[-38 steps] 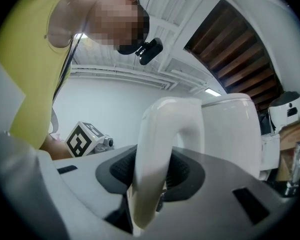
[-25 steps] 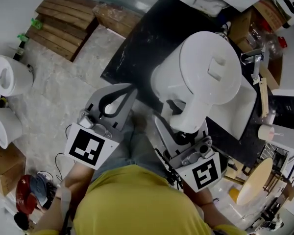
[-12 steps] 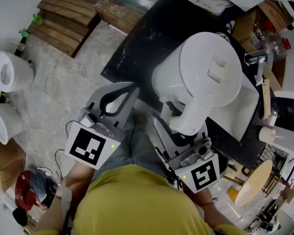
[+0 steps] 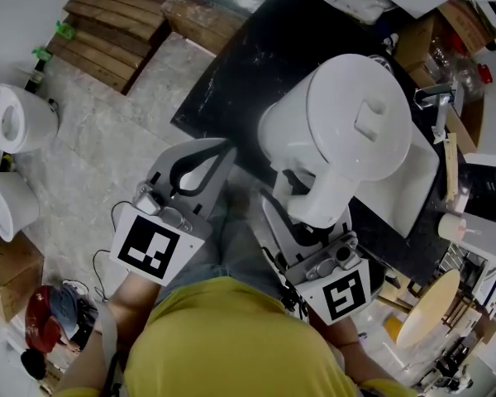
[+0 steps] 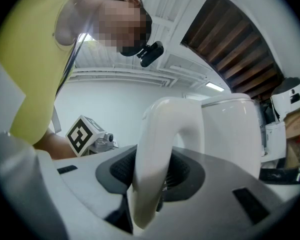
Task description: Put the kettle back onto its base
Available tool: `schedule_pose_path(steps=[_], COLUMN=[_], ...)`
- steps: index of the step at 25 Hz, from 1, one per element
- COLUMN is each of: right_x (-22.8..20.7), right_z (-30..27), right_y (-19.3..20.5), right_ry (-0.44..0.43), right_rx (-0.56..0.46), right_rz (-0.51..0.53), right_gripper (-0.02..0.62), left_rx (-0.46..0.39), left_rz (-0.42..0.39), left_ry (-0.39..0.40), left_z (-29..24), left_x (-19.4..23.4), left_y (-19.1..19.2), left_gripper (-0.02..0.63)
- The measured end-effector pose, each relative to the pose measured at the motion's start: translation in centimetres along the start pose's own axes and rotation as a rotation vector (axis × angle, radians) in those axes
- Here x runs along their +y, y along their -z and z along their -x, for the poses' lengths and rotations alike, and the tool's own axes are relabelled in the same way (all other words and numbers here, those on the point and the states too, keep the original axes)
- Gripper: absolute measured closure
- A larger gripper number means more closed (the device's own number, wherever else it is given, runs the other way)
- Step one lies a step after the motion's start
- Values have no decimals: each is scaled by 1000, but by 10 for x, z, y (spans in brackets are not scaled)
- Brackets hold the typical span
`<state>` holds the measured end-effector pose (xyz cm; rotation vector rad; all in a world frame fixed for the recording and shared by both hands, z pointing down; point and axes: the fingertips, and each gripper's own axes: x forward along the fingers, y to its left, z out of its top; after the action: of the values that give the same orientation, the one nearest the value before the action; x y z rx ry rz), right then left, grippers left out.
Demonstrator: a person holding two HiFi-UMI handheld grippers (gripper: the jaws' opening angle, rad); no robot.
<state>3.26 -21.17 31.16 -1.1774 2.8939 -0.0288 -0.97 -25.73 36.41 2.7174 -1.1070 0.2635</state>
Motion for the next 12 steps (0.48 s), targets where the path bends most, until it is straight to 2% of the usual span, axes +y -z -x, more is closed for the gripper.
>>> schedule_pose_path(steps=[12], right_x=[-6], right_z=[-2], right_y=[7], right_ry=[7], right_rx=[4], right_rz=[-22], right_gripper=[459], left_rx=[9], left_rz=[2], left_ry=[-6], left_z=[2], left_x=[2], left_y=[3], left_gripper=[595])
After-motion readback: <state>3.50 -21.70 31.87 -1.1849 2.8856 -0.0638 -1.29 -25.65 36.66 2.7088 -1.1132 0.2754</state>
